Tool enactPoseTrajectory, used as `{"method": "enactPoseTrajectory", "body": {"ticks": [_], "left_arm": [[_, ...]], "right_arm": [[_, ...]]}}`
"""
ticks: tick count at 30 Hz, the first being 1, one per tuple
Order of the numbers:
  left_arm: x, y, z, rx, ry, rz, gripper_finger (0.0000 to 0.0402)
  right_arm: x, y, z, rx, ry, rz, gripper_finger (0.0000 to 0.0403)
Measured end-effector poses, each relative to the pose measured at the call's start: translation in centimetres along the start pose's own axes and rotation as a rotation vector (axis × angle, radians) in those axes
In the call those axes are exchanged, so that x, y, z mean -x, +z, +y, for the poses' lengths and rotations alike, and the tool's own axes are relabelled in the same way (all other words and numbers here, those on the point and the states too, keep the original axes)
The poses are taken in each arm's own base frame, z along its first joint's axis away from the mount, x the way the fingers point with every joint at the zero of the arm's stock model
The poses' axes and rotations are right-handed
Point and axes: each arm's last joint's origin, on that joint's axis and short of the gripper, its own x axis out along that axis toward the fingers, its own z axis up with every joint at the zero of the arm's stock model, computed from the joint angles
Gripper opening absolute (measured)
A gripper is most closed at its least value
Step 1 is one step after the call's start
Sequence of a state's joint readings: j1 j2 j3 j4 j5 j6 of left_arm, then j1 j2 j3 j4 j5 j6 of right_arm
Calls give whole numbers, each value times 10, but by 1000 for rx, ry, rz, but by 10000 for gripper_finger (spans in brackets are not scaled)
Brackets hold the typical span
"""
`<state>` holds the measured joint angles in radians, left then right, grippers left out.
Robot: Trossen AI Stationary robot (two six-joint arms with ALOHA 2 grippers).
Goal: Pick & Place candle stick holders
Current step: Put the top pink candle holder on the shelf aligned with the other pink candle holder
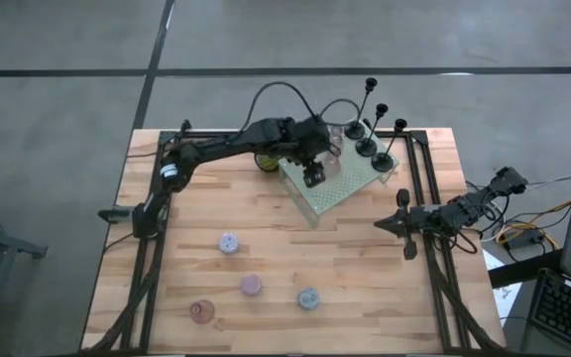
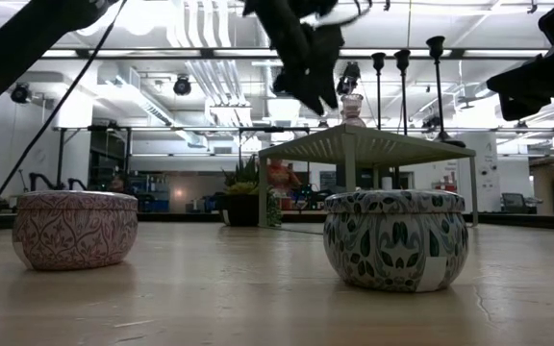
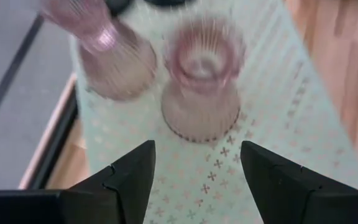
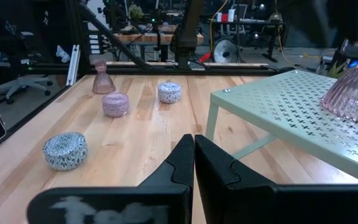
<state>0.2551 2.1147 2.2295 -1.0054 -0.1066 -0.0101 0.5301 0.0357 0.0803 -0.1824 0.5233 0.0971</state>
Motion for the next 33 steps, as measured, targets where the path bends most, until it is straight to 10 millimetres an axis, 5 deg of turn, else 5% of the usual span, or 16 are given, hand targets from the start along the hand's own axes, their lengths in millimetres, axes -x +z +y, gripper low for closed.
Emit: {"method": "enactPoseTrajectory", "body": {"ticks": [10,33], "left_arm": [[-48,-27,-4,9,9,43,209],[-53,-19,-4,-1,15,-81,206]], "right_arm": [[0,0,0,-4,0,0,8],[0,0,0,-4,0,0,8]]}}
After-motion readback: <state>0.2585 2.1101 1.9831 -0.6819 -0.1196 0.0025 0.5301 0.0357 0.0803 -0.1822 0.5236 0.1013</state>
